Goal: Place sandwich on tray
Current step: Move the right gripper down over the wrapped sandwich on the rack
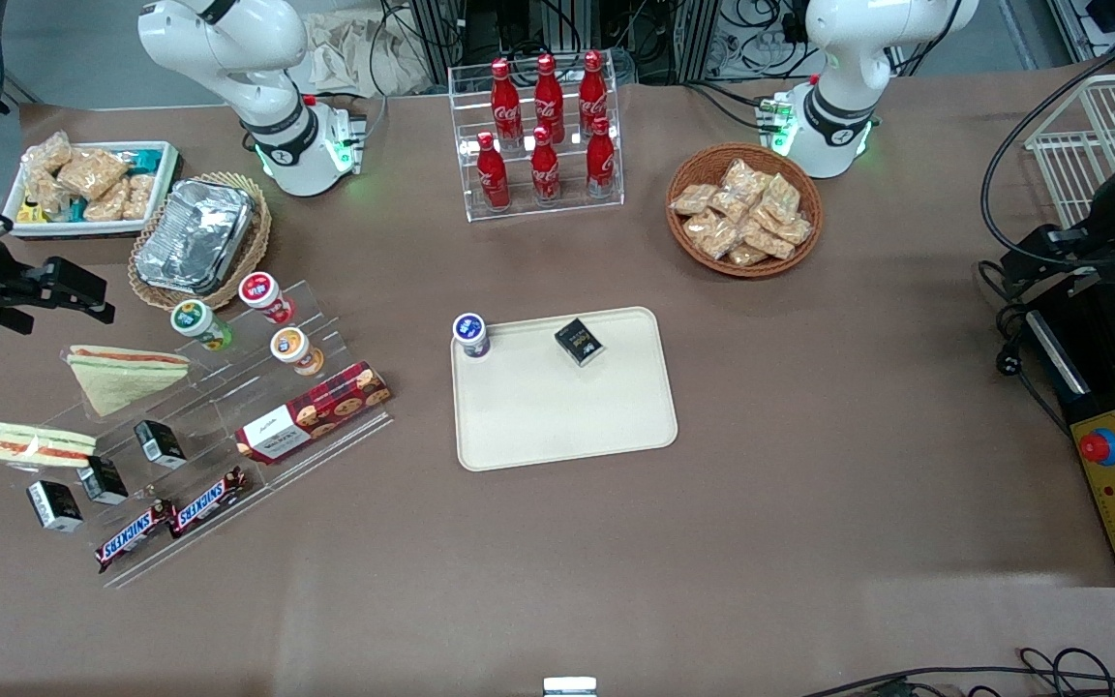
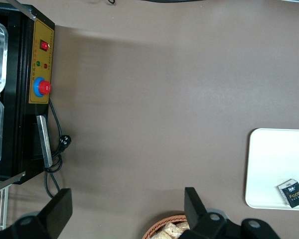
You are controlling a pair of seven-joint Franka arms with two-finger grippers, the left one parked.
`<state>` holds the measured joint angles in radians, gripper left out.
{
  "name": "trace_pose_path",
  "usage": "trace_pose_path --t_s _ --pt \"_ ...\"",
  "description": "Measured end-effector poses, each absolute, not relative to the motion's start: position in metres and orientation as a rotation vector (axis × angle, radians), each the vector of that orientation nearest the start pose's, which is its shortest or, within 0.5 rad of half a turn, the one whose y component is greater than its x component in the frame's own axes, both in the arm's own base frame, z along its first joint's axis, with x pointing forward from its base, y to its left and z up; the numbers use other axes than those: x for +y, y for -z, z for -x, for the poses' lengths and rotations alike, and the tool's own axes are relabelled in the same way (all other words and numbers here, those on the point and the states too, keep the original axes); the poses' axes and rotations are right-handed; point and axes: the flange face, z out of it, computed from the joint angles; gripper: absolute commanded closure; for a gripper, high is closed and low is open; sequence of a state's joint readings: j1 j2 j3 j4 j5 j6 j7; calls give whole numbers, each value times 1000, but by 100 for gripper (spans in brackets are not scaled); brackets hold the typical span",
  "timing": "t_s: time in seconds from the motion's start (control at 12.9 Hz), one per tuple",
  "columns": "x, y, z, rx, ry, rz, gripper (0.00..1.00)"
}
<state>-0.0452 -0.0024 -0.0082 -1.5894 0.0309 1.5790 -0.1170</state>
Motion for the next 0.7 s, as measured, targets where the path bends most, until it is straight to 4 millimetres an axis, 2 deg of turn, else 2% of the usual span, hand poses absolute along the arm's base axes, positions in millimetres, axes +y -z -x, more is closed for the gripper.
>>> trace_pose_path --t_s 0.47,0.7 --pt "-32 -620 -556 -40 25 3112 1" --pt "-39 -619 -555 233 19 3103 1"
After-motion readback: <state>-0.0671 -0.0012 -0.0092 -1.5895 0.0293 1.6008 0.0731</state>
